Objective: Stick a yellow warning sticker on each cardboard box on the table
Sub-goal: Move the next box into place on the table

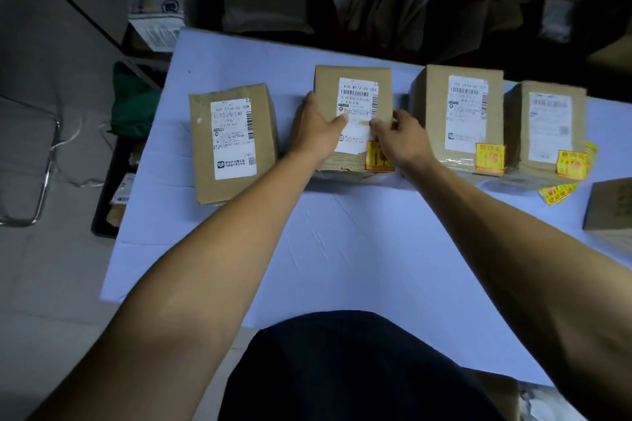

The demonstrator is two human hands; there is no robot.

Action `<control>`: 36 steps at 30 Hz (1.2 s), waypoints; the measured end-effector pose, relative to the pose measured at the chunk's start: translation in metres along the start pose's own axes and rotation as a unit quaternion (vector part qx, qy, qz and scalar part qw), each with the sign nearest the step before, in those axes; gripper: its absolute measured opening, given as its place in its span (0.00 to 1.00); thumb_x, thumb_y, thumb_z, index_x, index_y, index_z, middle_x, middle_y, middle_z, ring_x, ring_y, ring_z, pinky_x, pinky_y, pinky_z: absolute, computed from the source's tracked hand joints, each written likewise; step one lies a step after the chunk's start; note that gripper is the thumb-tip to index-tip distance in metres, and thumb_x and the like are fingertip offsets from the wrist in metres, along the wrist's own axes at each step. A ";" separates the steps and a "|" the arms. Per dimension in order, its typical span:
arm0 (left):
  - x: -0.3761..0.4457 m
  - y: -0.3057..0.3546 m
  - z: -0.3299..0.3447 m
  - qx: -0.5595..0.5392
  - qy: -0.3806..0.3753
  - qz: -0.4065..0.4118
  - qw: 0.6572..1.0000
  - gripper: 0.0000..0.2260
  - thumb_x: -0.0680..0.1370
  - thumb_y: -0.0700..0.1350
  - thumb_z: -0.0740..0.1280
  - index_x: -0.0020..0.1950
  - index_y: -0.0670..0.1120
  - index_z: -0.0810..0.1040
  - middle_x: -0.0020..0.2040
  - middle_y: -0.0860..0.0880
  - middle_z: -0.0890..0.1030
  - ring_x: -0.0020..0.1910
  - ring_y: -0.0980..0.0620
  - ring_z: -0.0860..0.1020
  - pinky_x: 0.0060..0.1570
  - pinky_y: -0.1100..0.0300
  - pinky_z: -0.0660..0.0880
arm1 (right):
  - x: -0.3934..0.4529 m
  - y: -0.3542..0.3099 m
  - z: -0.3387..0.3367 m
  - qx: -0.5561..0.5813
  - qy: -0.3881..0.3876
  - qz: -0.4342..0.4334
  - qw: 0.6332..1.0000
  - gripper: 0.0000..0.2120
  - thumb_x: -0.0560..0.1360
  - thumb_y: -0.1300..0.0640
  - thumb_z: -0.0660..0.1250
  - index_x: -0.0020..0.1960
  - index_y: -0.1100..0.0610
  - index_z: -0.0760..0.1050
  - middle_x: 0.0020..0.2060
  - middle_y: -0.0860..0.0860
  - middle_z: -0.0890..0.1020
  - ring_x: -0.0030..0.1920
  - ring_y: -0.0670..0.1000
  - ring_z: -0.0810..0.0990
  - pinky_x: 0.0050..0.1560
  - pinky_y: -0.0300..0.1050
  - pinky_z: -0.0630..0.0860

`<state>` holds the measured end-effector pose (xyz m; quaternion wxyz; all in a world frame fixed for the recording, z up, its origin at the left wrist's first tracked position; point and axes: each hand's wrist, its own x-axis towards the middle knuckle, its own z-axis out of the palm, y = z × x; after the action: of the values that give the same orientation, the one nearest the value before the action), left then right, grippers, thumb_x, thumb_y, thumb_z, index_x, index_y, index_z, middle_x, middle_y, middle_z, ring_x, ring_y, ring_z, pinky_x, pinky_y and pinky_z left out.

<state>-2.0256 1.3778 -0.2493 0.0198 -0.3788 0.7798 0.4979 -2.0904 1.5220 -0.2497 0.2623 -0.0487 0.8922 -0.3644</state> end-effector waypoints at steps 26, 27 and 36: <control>-0.082 -0.153 -0.129 0.203 0.025 0.121 0.971 0.29 0.83 0.51 0.62 0.81 0.46 0.56 0.83 0.43 0.47 0.81 0.43 0.46 0.75 0.47 0.58 | -0.092 -0.049 0.136 -0.205 -0.122 -0.346 0.907 0.29 0.81 0.52 0.64 0.77 0.64 0.61 0.78 0.65 0.58 0.78 0.63 0.57 0.75 0.51 0.58; -0.078 -0.153 -0.129 0.168 0.043 0.113 0.978 0.30 0.82 0.52 0.63 0.81 0.48 0.56 0.83 0.45 0.48 0.81 0.46 0.47 0.74 0.51 0.60 | -0.090 -0.051 0.137 -0.168 -0.111 -0.339 0.919 0.29 0.81 0.53 0.64 0.77 0.63 0.61 0.77 0.65 0.60 0.78 0.61 0.58 0.74 0.48 0.59; -0.038 -0.164 -0.138 -0.263 0.041 -0.182 0.946 0.34 0.75 0.63 0.69 0.77 0.52 0.65 0.72 0.51 0.75 0.64 0.51 0.78 0.49 0.59 0.77 | -0.049 -0.061 0.167 0.225 -0.171 0.045 0.958 0.38 0.79 0.45 0.65 0.81 0.48 0.49 0.75 0.50 0.69 0.62 0.44 0.72 0.63 0.42 0.66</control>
<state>-1.8507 1.2546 -0.2890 -0.0219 -0.5263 0.5387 0.6575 -1.9701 1.3868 -0.2872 0.4313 -0.0094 0.7303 -0.5298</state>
